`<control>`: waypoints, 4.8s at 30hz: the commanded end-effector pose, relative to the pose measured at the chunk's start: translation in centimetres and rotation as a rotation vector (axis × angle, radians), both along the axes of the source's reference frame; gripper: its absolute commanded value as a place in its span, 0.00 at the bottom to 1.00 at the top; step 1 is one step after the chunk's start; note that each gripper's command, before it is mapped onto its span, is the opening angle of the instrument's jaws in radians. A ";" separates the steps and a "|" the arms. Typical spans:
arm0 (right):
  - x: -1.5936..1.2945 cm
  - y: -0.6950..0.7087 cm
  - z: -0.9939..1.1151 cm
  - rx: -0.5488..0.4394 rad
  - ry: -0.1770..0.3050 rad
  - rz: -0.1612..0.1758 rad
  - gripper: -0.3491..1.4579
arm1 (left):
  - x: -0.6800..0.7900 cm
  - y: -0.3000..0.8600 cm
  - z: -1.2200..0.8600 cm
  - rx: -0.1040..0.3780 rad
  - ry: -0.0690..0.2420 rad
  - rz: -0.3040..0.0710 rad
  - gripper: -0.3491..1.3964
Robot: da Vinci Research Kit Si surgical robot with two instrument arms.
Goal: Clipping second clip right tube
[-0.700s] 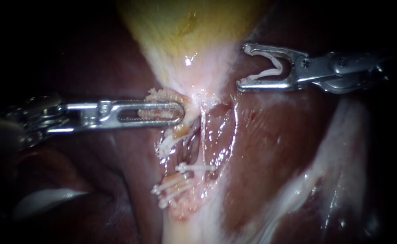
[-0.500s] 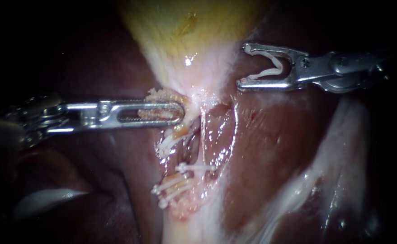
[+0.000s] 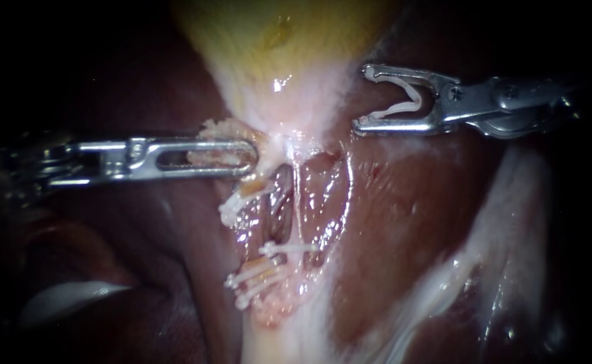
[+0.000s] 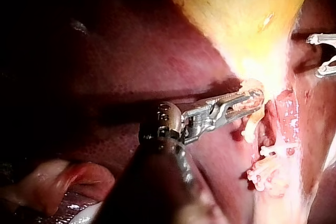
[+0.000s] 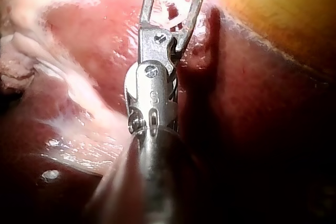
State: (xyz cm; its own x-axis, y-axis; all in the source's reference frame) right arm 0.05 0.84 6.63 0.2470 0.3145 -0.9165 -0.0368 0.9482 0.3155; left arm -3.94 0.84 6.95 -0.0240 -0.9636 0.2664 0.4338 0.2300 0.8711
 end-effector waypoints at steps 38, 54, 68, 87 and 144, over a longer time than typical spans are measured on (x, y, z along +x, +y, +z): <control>0.06 -0.29 -0.12 0.303 0.025 0.047 0.46 | 0.42 0.24 -0.36 -0.025 -0.010 -0.066 0.00; 0.45 -0.77 0.11 0.530 -0.009 0.013 0.45 | 0.42 0.23 -0.37 -0.025 -0.009 -0.067 0.00; 0.78 -1.10 0.48 0.658 -0.029 0.004 0.44 | 0.41 0.22 -0.38 -0.025 -0.009 -0.067 0.00; 1.16 -1.28 0.67 0.741 0.023 -0.028 0.43 | 0.36 0.20 -0.38 -0.026 -0.006 -0.071 0.00; 1.33 -1.44 0.36 0.815 0.176 -0.112 0.44 | 0.35 0.19 -0.38 -0.027 -0.005 -0.072 0.00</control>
State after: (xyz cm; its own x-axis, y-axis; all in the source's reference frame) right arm 1.38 -0.60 6.99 0.1907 0.8772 -0.4407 0.1579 0.4157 0.8957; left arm -3.58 1.03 6.58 -0.0943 -0.9518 0.2919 0.4457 0.2218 0.8673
